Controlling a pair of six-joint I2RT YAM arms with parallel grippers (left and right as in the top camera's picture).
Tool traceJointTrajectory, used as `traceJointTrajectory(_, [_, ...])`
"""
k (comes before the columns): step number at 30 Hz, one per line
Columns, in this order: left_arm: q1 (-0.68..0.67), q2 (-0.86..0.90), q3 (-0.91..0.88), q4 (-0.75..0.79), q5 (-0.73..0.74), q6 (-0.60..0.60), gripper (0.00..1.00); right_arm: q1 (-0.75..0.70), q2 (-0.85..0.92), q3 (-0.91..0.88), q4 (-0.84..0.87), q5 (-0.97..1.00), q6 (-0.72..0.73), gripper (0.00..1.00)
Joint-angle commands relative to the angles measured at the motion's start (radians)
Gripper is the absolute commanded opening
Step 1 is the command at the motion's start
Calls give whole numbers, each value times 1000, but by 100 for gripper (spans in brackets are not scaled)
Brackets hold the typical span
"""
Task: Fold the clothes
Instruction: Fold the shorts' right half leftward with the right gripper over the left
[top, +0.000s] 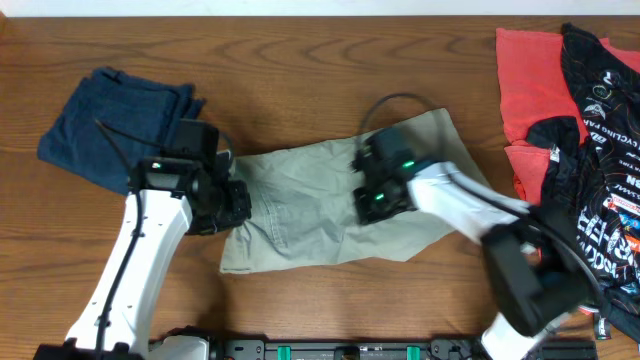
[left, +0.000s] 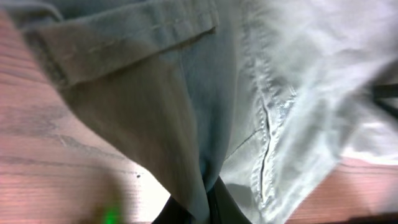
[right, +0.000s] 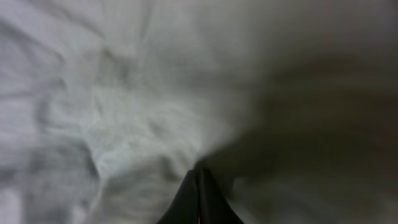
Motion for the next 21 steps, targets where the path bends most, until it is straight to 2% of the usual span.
traceJointTrajectory(1, [-1, -22, 109, -32, -9, 2, 6, 91, 94, -8, 68, -85, 52, 1])
traceJointTrajectory(5, [-1, -22, 223, -73, -8, 2, 6, 174, 171, -8, 226, -175, 106, 1])
traceJointTrajectory(10, [-1, -22, 288, -83, 0, -24, 6, 231, 186, -8, 343, -154, 132, 1])
traceJointTrajectory(17, [-1, -19, 288, -87, -2, -23, 6, 200, 156, 8, 325, -115, 109, 4])
traceJointTrajectory(21, [-1, -19, 288, -86, -10, -23, 6, 132, 71, 16, 243, -71, 63, 6])
